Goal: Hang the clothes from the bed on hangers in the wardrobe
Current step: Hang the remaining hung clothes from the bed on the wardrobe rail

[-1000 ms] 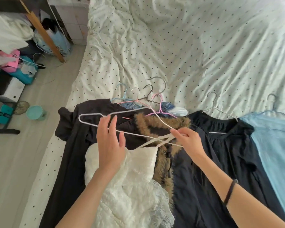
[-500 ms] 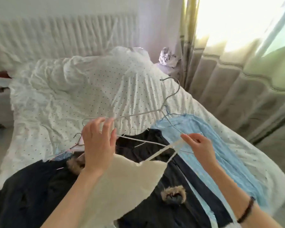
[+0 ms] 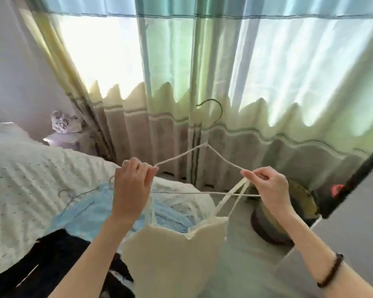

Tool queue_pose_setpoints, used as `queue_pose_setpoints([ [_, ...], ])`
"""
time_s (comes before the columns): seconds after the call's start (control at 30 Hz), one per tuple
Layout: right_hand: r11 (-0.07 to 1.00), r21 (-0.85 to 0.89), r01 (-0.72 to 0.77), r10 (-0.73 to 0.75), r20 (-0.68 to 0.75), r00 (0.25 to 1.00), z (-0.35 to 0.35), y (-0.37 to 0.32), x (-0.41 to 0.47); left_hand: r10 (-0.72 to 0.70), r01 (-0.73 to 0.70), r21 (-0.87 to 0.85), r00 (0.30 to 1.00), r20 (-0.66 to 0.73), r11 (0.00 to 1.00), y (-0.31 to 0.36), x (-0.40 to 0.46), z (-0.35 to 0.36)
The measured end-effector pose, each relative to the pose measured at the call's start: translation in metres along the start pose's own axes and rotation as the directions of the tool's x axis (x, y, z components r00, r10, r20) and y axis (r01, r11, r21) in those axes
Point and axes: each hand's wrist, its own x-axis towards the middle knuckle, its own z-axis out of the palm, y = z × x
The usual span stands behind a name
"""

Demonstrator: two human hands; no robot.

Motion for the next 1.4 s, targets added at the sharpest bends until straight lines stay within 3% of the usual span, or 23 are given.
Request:
queue_pose_setpoints([
  [0.13, 0.991, -0.129, -0.034, 0.005, -0.215, 0.977, -0.109, 0.033, 0.01, 0.122, -0.107, -0.226, 0.991, 0.051, 0.968, 0.108, 0.04, 0.051],
  [0.27, 0.954, -0.265, -0.138, 0.023, -0.394, 0.919, -0.209, 0.061, -0.001, 0.234, -0.151, -0.474, 0.965, 0.12, 0.868, 0.215, 0.065, 0.09],
  [0.5, 0.872, -0.334, -0.357, 0.03, -0.692, 0.721, -0.321, 0.093, -0.039, 0.438, -0.226, -0.714, 0.891, 0.124, 0.663, 0.369, 0.078, 0.147],
  [0.73, 0.697, -0.455, -0.554, -0.073, -0.814, 0.576, -0.377, 0.105, -0.086, 0.594, -0.237, -0.88, 0.802, 0.062, 0.411, 0.481, 0.071, 0.181],
  [0.83, 0.553, -0.551, -0.625, -0.156, -0.805, 0.572, -0.394, 0.101, -0.108, 0.629, -0.203, -0.922, 0.775, 0.053, 0.328, 0.531, 0.066, 0.192],
  [0.97, 0.524, -0.454, -0.721, -0.04, -0.859, 0.511, -0.424, 0.091, -0.14, 0.719, -0.152, -0.968, 0.694, 0.039, 0.2, 0.612, 0.051, 0.194],
  [1.1, 0.594, -0.292, -0.749, 0.124, -0.887, 0.444, -0.448, 0.078, -0.157, 0.815, -0.191, -0.978, 0.578, -0.047, 0.079, 0.692, 0.039, 0.195],
  [1.27, 0.673, 0.013, -0.739, 0.525, -0.713, 0.465, -0.474, 0.066, -0.178, 0.848, -0.169, -0.985, 0.525, -0.067, 0.026, 0.751, 0.026, 0.175],
  [1.4, 0.781, 0.229, -0.581, 0.578, -0.618, 0.533, -0.484, 0.065, -0.197, 0.864, -0.13, -0.991, 0.495, -0.096, -0.036, 0.78, 0.013, 0.145],
])
